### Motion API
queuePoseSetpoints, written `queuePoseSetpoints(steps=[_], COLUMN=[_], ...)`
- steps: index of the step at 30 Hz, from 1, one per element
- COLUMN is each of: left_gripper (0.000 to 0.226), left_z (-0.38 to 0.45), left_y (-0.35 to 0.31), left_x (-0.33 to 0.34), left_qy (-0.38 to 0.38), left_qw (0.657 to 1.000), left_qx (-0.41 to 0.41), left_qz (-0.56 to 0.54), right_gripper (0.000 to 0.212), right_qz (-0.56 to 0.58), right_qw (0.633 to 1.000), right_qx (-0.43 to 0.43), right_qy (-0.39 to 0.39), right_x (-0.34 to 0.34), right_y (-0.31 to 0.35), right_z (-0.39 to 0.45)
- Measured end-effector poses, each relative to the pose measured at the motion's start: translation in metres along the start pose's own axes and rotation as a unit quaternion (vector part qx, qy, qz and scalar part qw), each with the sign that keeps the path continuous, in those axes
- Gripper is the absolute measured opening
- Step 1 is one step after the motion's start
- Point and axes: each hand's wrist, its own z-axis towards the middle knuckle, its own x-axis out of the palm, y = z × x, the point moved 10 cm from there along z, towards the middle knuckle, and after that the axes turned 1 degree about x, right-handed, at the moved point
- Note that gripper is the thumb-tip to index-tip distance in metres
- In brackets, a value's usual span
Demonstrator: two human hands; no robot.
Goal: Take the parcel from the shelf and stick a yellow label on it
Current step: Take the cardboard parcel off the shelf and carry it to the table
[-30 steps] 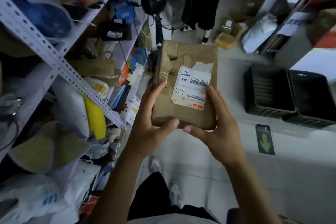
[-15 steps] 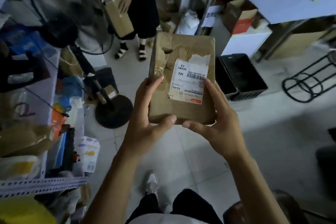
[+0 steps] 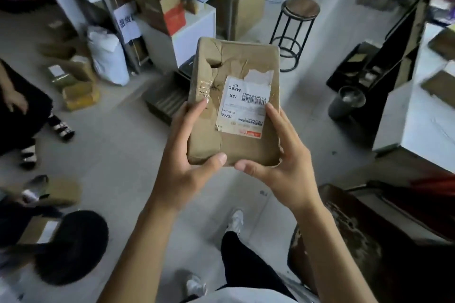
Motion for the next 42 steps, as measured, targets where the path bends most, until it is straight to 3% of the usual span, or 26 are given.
queuePoseSetpoints(steps=[10, 20, 32, 42], left_gripper=[0.080, 0.081, 0.081, 0.082], left_z=[0.166, 0.317, 0.562, 0.717], left_y=[0.007, 0.059, 0.083, 0.126], left_x=[0.100, 0.171, 0.231, 0.314], left_qy=[0.074, 0.129, 0.165, 0.183], left_qw=[0.996, 0.992, 0.985, 0.982], left_qx=[0.037, 0.005, 0.038, 0.012], left_qz=[0.017, -0.007, -0.041, -0.040], right_gripper=[0.107, 0.105, 0.106, 0.106], right_qz=[-0.008, -0.011, -0.013, -0.009], right_qw=[0.997, 0.992, 0.985, 0.981], right_qx=[0.020, 0.078, 0.090, 0.121], right_qy=[-0.068, -0.095, -0.145, -0.150], right_x=[-0.099, -0.147, -0.209, -0.277], right_y=[-0.060, -0.136, -0.190, -0.271], right_z=[0.123, 0.251, 0.470, 0.611])
